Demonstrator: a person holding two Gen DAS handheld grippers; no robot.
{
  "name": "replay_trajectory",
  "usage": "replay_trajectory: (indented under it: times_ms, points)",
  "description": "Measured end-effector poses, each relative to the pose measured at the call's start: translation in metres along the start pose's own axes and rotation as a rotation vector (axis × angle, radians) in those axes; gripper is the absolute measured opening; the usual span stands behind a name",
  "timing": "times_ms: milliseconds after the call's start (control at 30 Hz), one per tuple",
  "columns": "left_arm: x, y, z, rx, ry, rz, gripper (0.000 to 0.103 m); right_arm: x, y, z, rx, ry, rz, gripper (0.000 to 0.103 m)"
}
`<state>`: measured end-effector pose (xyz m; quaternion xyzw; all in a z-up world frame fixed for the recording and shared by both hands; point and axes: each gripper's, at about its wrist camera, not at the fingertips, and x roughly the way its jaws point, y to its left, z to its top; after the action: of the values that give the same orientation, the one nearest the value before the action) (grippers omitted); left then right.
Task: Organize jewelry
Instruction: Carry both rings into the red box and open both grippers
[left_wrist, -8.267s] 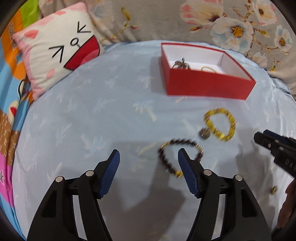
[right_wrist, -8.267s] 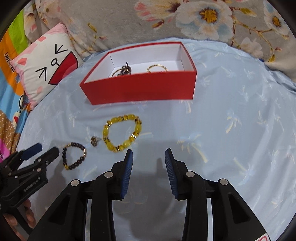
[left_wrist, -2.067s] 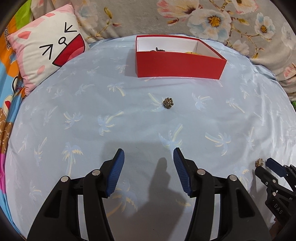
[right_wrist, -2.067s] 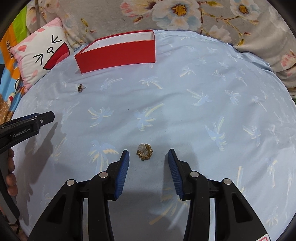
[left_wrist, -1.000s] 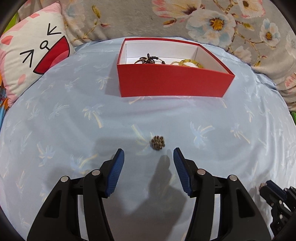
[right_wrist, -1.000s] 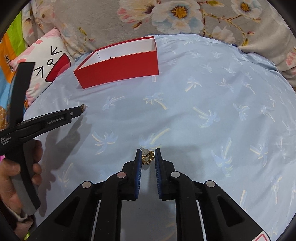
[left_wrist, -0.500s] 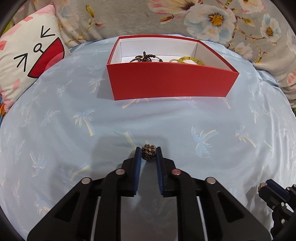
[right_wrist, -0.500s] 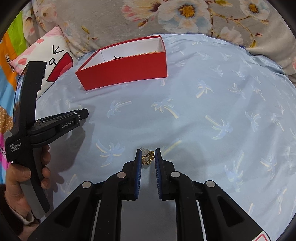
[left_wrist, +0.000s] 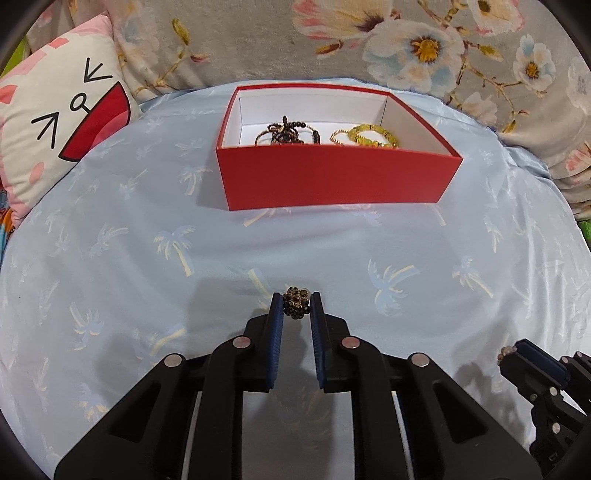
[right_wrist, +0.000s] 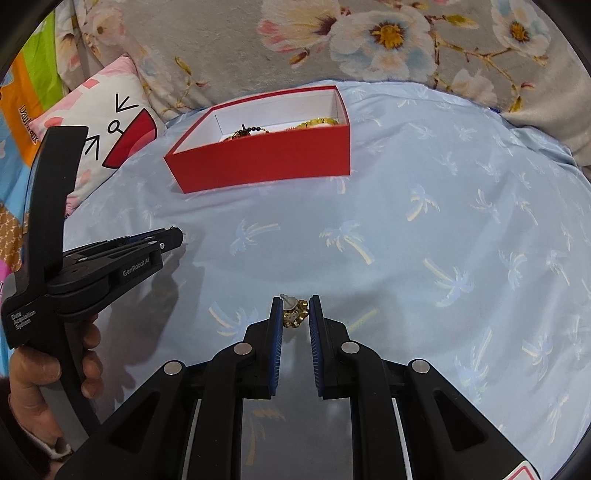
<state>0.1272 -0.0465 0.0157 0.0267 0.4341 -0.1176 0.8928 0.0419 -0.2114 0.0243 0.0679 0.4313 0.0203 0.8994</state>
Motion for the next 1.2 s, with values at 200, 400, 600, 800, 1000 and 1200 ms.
replay_trajectory:
  times_ms: [200, 400, 600, 800, 1000, 1200]
  points:
    - [-0.018, 0.001, 0.025, 0.004, -0.044, -0.004, 0.015, 0.0, 0.001, 0.035, -0.01, -0.045, 0.028, 0.013]
    - [-0.021, -0.004, 0.072, 0.027, -0.117, 0.0, 0.015, 0.009, 0.007, 0.096, -0.042, -0.113, 0.037, 0.013]
    - [0.004, -0.007, 0.122, 0.036, -0.147, 0.031, 0.015, 0.043, 0.01, 0.163, -0.039, -0.12, 0.059, 0.013]
    - [0.044, -0.001, 0.158, 0.008, -0.132, 0.052, 0.015, 0.089, 0.005, 0.206, -0.013, -0.091, 0.049, 0.013]
    - [0.073, 0.002, 0.171, 0.003, -0.111, 0.061, 0.015, 0.121, 0.003, 0.222, -0.013, -0.066, 0.031, 0.013]
    - [0.093, 0.003, 0.173, 0.001, -0.091, 0.061, 0.014, 0.146, 0.007, 0.225, -0.025, -0.039, 0.028, 0.013]
